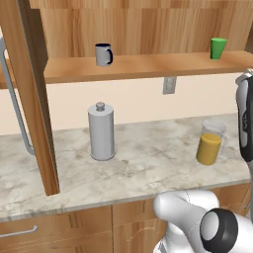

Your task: There is a tray on the dining counter. Grab the cup, mug, and pitcher and place them on the tray. The pitcher may be placed next to the tray if it cannot fit the tray.

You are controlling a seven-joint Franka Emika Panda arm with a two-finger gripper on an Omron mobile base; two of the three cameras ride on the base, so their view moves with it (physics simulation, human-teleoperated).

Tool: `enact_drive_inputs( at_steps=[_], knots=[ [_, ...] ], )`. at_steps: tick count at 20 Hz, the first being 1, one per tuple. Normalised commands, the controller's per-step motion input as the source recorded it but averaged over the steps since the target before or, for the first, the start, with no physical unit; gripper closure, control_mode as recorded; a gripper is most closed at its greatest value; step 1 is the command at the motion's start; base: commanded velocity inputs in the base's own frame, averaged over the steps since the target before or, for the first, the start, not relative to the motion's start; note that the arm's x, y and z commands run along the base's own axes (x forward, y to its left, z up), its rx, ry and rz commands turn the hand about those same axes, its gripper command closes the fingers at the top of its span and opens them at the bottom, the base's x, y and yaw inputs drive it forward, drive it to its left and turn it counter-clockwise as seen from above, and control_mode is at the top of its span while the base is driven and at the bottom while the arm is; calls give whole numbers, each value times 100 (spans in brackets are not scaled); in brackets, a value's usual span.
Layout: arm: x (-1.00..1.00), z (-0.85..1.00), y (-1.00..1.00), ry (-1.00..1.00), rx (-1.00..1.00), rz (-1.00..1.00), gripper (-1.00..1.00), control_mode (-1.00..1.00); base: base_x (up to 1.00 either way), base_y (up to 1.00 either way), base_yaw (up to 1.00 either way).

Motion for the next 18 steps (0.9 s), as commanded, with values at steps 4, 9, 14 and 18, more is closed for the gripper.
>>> enact_drive_inputs(
  at_steps=[4, 9, 14, 18],
  knots=[
    [0, 29, -18, -19, 23, -23, -100, -100, 0, 0, 0],
    [0, 37, -1, -26, 19, -17, -100, -100, 0, 0, 0],
    [0, 41, 0, -31, 16, -8, -100, -100, 0, 0, 0],
    [0, 39, 0, -27, 14, -1, -100, -100, 0, 0, 0]
  ],
)
